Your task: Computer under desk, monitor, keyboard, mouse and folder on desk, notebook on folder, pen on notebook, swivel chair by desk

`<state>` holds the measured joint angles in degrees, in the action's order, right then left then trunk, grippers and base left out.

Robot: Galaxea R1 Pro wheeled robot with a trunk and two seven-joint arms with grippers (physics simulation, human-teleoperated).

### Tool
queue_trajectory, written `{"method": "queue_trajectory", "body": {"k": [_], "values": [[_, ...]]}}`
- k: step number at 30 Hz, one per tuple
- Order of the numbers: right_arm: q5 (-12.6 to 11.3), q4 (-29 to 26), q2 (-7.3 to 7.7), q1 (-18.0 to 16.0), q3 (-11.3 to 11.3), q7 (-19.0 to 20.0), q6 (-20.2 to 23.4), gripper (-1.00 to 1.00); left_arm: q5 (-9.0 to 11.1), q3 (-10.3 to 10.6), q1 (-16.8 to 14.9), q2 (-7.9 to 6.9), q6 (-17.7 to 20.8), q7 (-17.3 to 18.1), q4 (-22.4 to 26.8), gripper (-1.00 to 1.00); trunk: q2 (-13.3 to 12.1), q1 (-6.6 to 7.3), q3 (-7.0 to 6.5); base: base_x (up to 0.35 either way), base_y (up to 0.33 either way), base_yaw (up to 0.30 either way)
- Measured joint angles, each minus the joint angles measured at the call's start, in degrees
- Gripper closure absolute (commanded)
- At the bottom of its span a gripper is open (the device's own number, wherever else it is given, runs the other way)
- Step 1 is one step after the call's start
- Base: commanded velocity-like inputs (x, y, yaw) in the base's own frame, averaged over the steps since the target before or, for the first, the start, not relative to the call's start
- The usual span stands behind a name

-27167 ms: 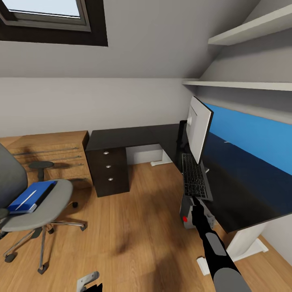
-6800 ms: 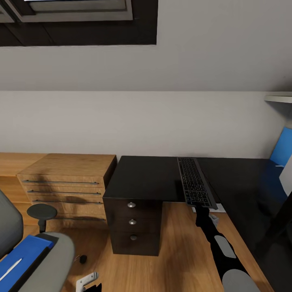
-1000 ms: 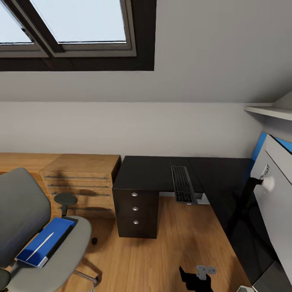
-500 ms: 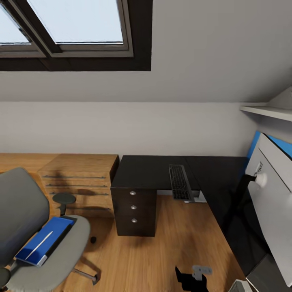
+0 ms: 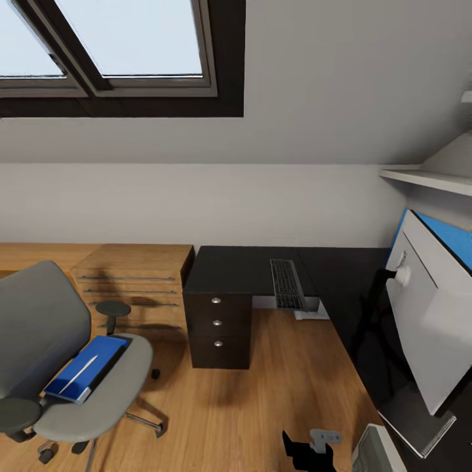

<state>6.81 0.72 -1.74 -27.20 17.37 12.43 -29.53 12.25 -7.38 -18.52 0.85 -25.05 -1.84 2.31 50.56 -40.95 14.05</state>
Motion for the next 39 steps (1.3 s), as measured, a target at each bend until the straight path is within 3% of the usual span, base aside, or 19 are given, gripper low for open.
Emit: {"method": "queue_trajectory", "body": {"k": [6,28,39], "values": [[0.0,0.0,0.0,0.0,0.0,0.0,0.0,-1.0,0.0,0.0,0.0,0.0,0.0,0.0,0.0,-1.0,0.0,-0.01,0.0,-0.106,0.0,0.0],[0.0,0.0,0.06,0.0,0.0,0.0,0.0,-1.0,0.0,0.0,0.0,0.0,0.0,0.0,0.0,-1.0,0.0,-0.02,0.0,-0.313,-0.029,0.0],[0.0,0.0,-0.34,0.0,0.0,0.0,0.0,-1.0,0.0,0.0,0.0,0.0,0.0,0.0,0.0,-1.0,0.0,0.01,0.0,-0.041,-0.114,-0.002]]}}
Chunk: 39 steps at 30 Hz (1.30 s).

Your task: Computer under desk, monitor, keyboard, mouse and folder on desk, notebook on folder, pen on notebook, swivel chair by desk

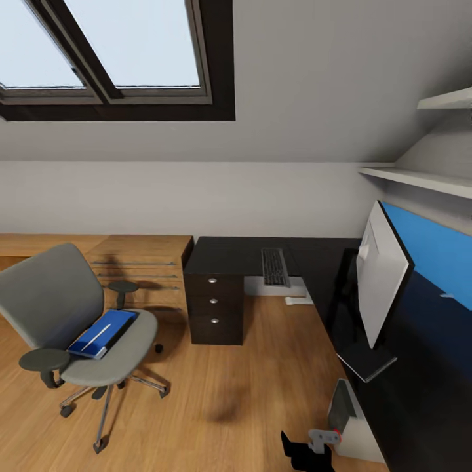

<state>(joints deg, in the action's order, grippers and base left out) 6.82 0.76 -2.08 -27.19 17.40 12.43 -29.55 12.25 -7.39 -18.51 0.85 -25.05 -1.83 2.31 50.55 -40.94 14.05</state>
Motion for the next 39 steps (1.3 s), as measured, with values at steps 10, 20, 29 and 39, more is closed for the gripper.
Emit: {"method": "queue_trajectory", "body": {"k": [10,20,29,39], "values": [[0.0,0.0,-0.27,0.0,0.0,0.0,-0.2,-1.0,0.0,0.0,0.0,0.0,0.0,0.0,0.0,-1.0,0.0,0.0,0.0,-0.002,-0.01,-0.05],[0.1,-2.3,0.3,-0.1,0.0,-0.2,0.8,-1.0,0.1,0.0,0.0,0.05,0.0,0.0,0.0,-1.0,0.0,0.0,0.0,0.0,-0.001,-0.004],[-0.1,-25.4,0.53,-0.1,0.1,-0.5,25.6,-1.0,0.1,0.0,0.0,0.09,-0.1,0.0,0.0,-1.0,0.0,0.0,-0.01,0.0,0.0,0.0],[-0.1,-42.1,0.93,0.1,0.2,-0.4,38.3,-1.0,0.0,0.0,0.0,0.17,-0.1,0.0,0.0,-1.0,0.0,0.0,0.0,0.0,0.0,0.0]]}}
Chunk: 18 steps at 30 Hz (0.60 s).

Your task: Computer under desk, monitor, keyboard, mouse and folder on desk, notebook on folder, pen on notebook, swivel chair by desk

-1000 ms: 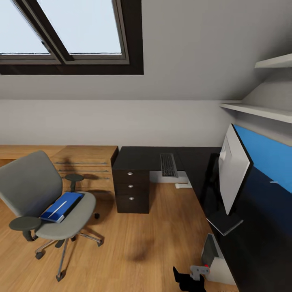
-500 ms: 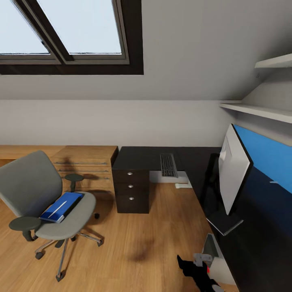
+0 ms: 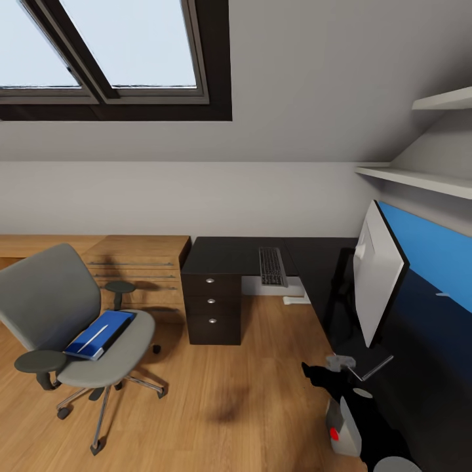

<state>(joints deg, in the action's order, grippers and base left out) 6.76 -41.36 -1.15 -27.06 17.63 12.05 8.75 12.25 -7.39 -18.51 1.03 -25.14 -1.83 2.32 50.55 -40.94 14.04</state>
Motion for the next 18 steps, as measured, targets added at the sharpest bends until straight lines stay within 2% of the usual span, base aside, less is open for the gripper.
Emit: {"method": "queue_trajectory", "body": {"k": [3,11,18], "values": [[-0.1,-0.8,0.53,0.7,0.1,0.7,-0.2,-1.0,0.0,0.0,0.0,0.0,0.0,0.0,0.0,-1.0,0.0,0.0,0.0,0.0,0.0,0.0],[-0.1,-1.3,1.08,3.4,0.2,2.2,-8.3,-1.0,0.0,0.0,0.0,0.01,0.0,0.0,0.0,-1.0,0.0,0.0,0.0,0.0,0.0,0.0],[-0.3,-1.5,1.88,4.7,1.1,2.5,-10.3,-1.0,0.0,0.0,0.0,0.0,0.0,0.0,0.0,-1.0,0.0,0.0,0.0,0.0,0.0,0.0]]}}
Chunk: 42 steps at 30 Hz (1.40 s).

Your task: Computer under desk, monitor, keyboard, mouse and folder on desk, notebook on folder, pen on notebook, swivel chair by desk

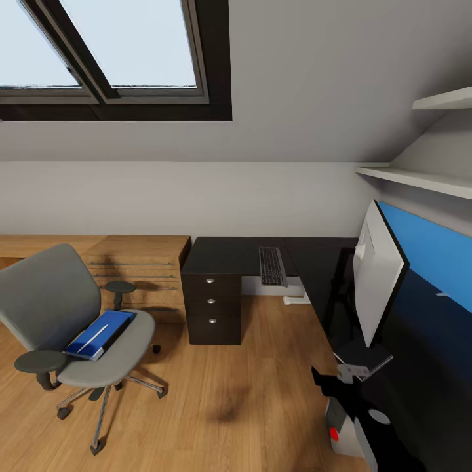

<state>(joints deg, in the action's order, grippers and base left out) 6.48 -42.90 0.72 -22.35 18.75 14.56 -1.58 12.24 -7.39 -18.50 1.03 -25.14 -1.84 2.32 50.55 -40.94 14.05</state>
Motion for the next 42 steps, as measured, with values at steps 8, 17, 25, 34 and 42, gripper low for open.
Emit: {"method": "queue_trajectory", "body": {"k": [8,17,25,34,42], "values": [[-0.1,-0.4,0.15,0.9,0.3,0.0,-3.0,-1.0,0.1,-0.1,0.0,-0.06,0.1,0.0,0.0,-1.0,0.0,0.0,0.0,0.0,0.0,0.0],[-0.1,-1.3,0.2,1.5,1.2,0.0,-3.9,-1.0,0.1,-0.1,0.0,-0.09,0.1,0.0,0.0,-1.0,0.0,0.0,0.0,0.0,0.0,0.0],[-0.5,-4.0,0.2,3.0,1.7,0.0,-3.7,-1.0,0.1,0.0,0.0,-0.09,0.1,0.0,0.0,-1.0,0.0,0.0,0.0,0.0,0.0,0.0],[-2.3,-8.5,0.19,5.8,1.8,0.0,-3.5,-1.0,0.1,0.0,0.0,-0.09,0.1,0.0,0.0,-1.0,0.0,0.0,0.0,0.0,0.0,0.0],[-3.1,-9.0,0.8,6.2,7.4,0.0,-2.8,-1.0,0.1,-0.1,0.0,-0.09,0.1,0.0,0.0,-1.0,0.0,0.0,0.0,0.0,0.0,0.0]]}}
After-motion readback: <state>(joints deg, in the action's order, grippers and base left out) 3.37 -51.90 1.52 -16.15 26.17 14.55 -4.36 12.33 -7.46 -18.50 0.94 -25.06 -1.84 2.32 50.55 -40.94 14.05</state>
